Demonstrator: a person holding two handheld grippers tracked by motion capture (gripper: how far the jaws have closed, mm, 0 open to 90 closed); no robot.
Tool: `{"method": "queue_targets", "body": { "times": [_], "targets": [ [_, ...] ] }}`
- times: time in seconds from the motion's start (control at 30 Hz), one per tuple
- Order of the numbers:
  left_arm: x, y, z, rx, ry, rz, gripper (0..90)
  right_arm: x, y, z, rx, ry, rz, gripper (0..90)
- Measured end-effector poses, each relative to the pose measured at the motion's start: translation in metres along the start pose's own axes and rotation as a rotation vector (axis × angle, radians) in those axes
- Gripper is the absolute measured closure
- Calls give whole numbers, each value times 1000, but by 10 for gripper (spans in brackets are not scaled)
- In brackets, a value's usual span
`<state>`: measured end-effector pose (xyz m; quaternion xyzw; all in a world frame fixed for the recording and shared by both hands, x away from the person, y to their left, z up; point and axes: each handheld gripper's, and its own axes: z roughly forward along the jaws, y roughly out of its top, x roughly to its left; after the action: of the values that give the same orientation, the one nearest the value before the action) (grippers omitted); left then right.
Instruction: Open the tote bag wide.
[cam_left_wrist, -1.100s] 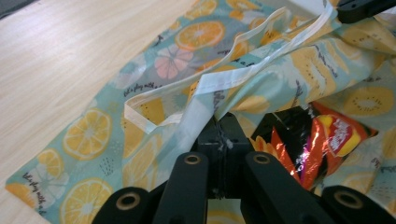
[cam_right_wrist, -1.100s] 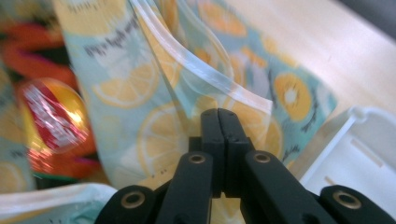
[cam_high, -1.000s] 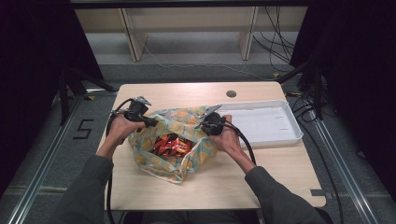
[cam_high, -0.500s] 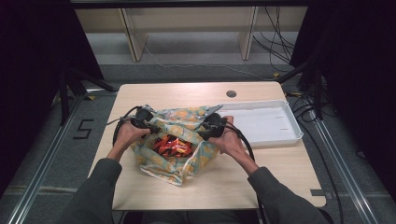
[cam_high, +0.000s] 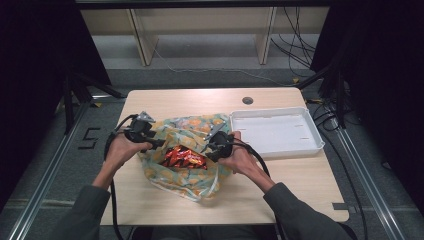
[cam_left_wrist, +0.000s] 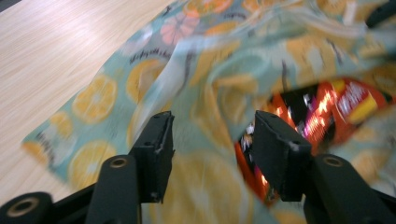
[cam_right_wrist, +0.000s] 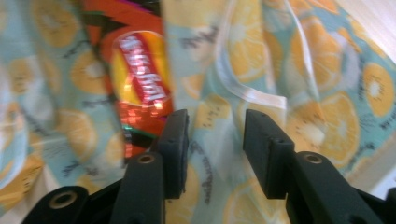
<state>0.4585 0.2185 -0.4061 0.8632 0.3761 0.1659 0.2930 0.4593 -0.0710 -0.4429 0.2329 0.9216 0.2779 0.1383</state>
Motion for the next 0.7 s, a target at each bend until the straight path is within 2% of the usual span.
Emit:
{"method": "queue_targets", "body": {
  "times": [0.03,0.1,0.13,0.2,0.23,0.27,0.3,0.33,0.37,0.4,0.43,0.47,0.53,0.57,0.63,0.67,0.7],
  "targets": [
    [-1,-5,-3,19,6,7,466,0,0,0,7,1,27,647],
    [-7,-15,-2,42,-7,-5,480,-5,-2,2,13,2,36,699],
    [-8,-20,0,71,-20,17,543,-6,-3,3,16,-2,30,740],
    [-9,-27,6,110,-19,42,716,-8,-5,6,30,3,42,804],
    [-7,-30,10,122,-13,45,774,-10,-5,7,35,-10,38,821],
    [-3,-34,14,110,-1,46,822,-12,-6,8,37,-22,26,832],
    [2,-37,17,116,10,38,861,-14,-7,9,41,-22,35,841],
    [10,-41,22,107,14,16,876,-15,-8,10,44,-25,56,852],
    [17,-43,25,146,-1,-8,882,-19,-9,12,51,-22,46,856],
    [22,-44,29,139,-3,-4,884,-19,-10,13,59,-29,77,858],
    [24,-47,34,127,-16,-24,885,-22,-11,14,56,-28,82,859],
    [27,-48,37,140,-33,-25,885,-25,-13,16,53,-28,77,859],
    [27,-48,45,147,-31,-32,885,-29,-15,19,56,-17,96,859],
    [28,-47,47,148,-25,-20,884,-29,-16,19,55,-19,103,859],
    [27,-45,51,123,-4,-45,879,-30,-17,21,49,-27,107,848],
    [26,-44,50,121,-8,-42,873,-31,-17,20,47,-17,107,815],
    [25,-43,49,108,-12,-41,862,-31,-16,18,51,-32,119,758]
  ]
}}
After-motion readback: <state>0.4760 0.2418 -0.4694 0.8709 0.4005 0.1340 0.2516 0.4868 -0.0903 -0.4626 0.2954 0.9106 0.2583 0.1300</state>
